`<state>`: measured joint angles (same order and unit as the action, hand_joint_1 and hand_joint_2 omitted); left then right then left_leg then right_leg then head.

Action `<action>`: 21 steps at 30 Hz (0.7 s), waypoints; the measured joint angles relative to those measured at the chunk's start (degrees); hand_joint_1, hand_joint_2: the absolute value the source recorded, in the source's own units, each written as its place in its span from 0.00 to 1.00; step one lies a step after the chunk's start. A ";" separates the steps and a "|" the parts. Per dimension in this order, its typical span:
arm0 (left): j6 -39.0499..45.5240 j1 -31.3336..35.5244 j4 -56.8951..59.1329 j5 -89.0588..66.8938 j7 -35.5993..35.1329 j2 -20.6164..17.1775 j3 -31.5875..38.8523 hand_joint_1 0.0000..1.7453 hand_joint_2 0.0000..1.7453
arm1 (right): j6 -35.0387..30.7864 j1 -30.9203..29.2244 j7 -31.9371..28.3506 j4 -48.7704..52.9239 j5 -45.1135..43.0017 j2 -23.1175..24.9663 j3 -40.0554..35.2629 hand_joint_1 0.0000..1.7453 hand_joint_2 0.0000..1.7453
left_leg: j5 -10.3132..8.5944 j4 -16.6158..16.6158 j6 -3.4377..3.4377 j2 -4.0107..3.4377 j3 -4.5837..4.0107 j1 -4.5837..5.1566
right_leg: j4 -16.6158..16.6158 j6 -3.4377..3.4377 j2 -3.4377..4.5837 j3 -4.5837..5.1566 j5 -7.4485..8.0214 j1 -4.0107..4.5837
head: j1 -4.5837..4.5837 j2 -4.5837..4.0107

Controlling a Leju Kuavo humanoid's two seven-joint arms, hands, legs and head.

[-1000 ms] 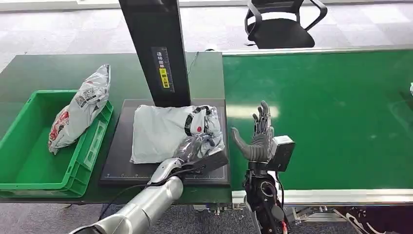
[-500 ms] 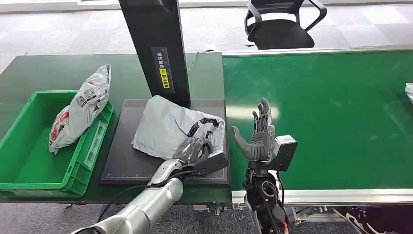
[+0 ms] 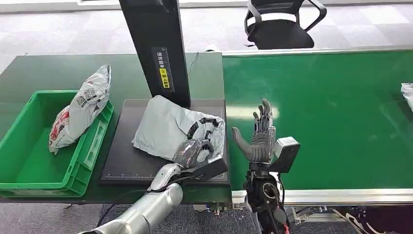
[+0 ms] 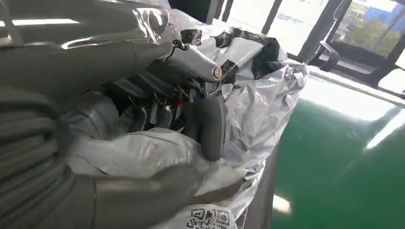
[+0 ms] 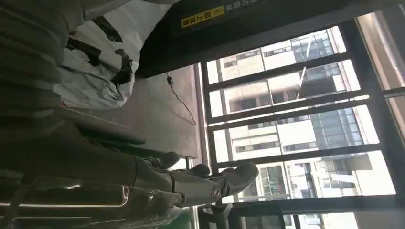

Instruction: Moved the parcel from conveyor to table for the left to box.

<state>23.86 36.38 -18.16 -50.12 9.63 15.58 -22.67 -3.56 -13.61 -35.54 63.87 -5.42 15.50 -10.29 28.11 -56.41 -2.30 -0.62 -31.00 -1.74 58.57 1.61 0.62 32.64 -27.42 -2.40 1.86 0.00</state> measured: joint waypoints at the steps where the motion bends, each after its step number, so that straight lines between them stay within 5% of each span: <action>1: 0.57 0.00 0.00 0.52 0.76 -0.02 0.35 0.00 1.00 | 0.00 0.12 0.11 0.11 0.00 0.00 0.00 0.00 1.00 | 0.00 0.00 0.00 -0.01 0.00 0.00 | 0.00 0.00 0.00 0.01 0.00 0.00 | 0.00 0.00; 12: 3.61 1.06 -2.97 5.58 8.77 -1.62 6.17 0.00 1.00 | -0.02 1.54 -0.07 0.48 -0.15 -0.46 0.07 0.00 1.00 | -0.01 0.00 -0.01 -0.01 -0.21 0.00 | 0.01 0.00 0.01 0.23 0.00 0.00 | 0.00 0.00; 21: 1.43 4.83 -3.76 1.74 1.39 -2.36 6.93 0.00 1.00 | 0.35 2.33 0.44 1.97 0.90 -0.48 0.22 0.00 1.00 | -0.01 -0.01 -0.01 -0.01 -0.27 0.00 | 0.01 0.00 0.01 0.28 0.00 0.00 | 0.02 0.00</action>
<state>25.29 41.21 -21.92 -48.39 11.03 13.22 -15.74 -3.21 -11.28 -35.10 65.83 -4.53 15.02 -10.08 28.11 -56.42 -2.31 -0.63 -31.27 -1.74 58.58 1.61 0.63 32.93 -27.41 -2.40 1.88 0.00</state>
